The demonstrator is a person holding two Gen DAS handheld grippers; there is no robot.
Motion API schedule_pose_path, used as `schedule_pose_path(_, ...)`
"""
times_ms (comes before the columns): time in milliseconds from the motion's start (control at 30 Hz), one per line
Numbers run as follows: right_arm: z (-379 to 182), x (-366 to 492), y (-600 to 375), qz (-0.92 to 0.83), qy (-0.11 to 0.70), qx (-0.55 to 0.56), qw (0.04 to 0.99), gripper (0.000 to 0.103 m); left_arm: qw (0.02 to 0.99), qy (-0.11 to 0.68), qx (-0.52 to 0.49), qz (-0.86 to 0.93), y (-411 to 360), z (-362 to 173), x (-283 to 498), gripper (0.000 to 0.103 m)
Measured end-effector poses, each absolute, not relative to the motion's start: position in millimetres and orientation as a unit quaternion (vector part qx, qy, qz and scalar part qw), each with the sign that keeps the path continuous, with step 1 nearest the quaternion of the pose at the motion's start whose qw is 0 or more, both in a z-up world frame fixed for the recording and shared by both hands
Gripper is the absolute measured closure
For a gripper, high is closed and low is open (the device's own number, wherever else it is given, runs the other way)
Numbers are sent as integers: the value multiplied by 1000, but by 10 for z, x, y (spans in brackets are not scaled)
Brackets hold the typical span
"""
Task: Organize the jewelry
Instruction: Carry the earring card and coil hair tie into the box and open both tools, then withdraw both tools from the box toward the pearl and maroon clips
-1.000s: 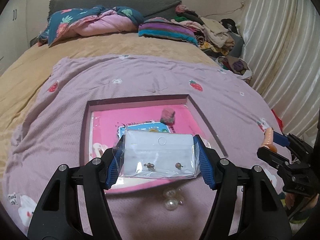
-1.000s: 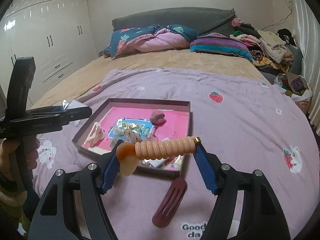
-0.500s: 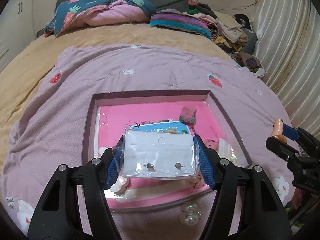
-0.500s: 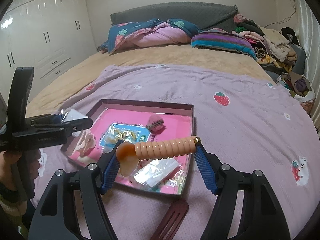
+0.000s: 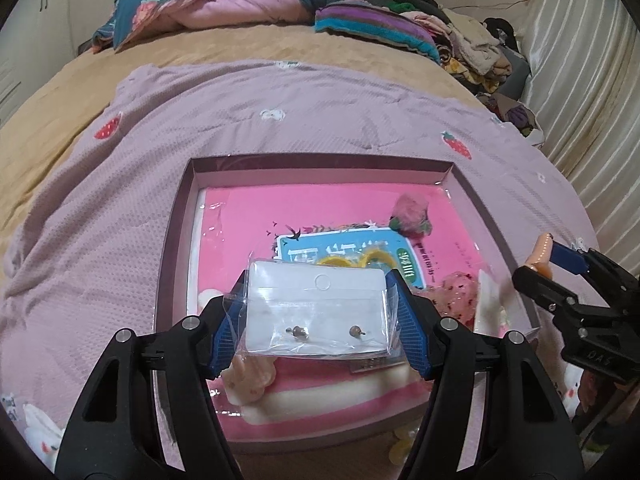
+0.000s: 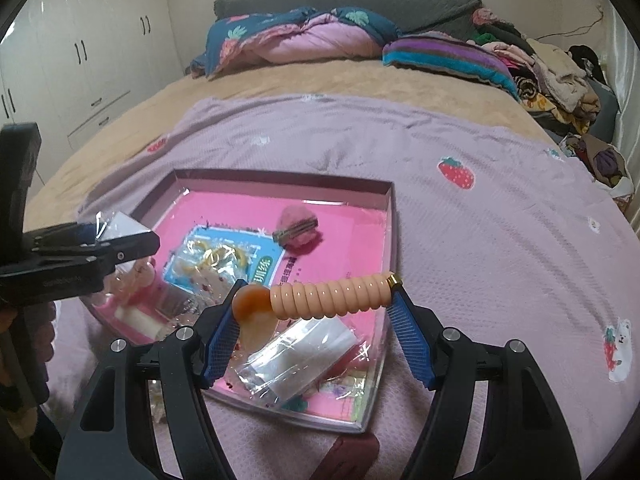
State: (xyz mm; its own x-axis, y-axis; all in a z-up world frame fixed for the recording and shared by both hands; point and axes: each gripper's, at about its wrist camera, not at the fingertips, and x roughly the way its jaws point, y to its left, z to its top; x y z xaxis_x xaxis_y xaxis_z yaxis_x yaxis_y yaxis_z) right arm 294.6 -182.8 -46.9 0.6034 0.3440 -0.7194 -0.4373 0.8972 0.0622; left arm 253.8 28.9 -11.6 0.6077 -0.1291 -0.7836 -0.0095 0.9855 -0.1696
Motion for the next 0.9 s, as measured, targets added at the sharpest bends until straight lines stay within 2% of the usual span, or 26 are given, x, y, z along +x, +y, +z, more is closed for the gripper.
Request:
schedule_pose_path(533,-722,2980,-1603,235,414,-72,876,33,889,450,-80,-29,352,-223,2612,45)
schedule_pose_path(633,-710,2927,-1617,242,418,-66,873,27,890,449,-82,-29,356,-216,2610,45)
schedule_pose_path(733,-664,2838,-1649,243,412,-64,876,21,890,447,-82,-29,353,-199,2596,41)
schedule_pose_path(900,-579,2706,-1752,241,405,-55,880,16,893,443,-77,-29,324,-133,2554,30)
